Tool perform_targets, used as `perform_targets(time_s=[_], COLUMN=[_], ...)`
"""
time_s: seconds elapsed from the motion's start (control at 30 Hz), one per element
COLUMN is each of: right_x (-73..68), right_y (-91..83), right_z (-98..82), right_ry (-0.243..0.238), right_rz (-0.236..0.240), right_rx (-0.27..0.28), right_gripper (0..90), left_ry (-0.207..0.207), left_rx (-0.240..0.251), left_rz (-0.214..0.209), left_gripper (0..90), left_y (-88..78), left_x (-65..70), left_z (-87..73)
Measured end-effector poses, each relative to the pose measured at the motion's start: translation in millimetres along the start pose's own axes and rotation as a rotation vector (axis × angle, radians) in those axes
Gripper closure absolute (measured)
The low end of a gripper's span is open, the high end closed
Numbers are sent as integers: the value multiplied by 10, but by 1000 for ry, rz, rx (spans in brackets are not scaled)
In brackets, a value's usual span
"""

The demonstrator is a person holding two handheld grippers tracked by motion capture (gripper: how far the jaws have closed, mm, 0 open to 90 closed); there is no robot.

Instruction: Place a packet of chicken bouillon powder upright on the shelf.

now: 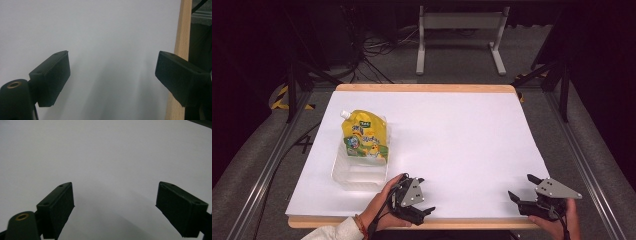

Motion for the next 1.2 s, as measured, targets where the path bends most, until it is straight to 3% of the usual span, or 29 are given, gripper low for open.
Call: perform_targets(time_s=[0.3, 0.9, 1.2], right_x=[-112, -119, -162], right_y=[52, 77, 87], right_z=[26, 6, 2], right_ry=[-58, -82, -93], right_rz=[2, -16, 8], right_rx=[-17, -38, -47], right_gripper=[148, 151, 152], left_ry=[10, -3, 0], left_rx=[-6, -13, -12], left_rz=[-8, -20, -18], left_gripper=[109, 99, 99], left_y=[14, 38, 41], left_x=[25, 41, 33], left_z=[-16, -4, 28])
Point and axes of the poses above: each handheld gripper's, and its own axes: y roughly forward along the jaws, z roughly out of its top, x roughly to its right, the point moved 6 cm from there along y, roughly forward along the jaws, and after that the axes turned 7 degrees about y, right-handed, at the moved point
